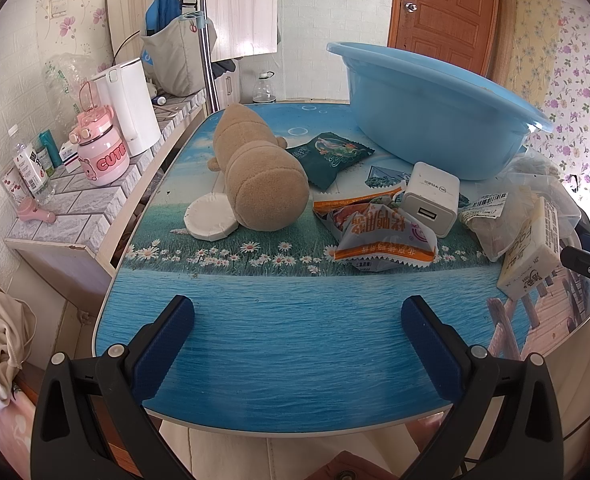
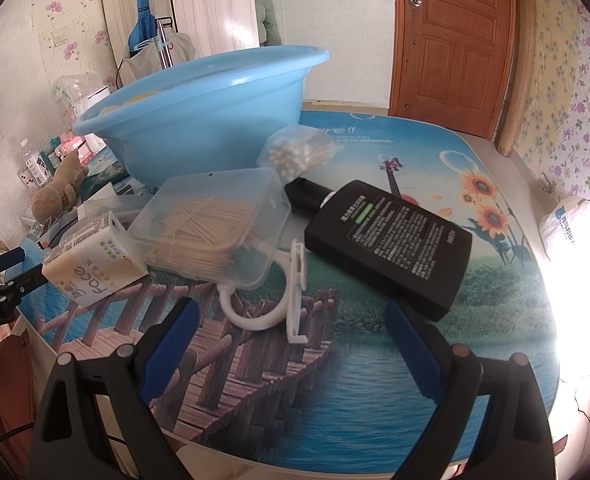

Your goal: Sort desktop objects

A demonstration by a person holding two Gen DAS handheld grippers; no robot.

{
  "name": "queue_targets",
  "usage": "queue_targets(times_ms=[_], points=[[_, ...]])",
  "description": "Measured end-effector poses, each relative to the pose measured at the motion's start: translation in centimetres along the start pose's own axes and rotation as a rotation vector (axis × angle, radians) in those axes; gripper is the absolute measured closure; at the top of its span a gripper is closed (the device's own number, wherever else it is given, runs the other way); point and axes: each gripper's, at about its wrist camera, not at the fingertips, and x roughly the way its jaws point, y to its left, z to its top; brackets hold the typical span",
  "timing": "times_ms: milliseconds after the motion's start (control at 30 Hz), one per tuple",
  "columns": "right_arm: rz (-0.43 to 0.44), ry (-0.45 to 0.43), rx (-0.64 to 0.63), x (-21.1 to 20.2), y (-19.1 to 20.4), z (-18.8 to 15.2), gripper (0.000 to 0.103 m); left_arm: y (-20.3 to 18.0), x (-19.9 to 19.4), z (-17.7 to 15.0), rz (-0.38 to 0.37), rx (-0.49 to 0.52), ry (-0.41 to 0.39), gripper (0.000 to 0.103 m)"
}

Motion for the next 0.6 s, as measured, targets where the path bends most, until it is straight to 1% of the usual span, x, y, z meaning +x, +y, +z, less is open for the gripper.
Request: queue_targets(times_ms=[600], points=[[-0.006, 0.004, 0.0, 0.12, -0.04, -0.02, 0.007, -0.05, -0.01, 0.02, 0.003, -0.003, 0.0, 0.0]])
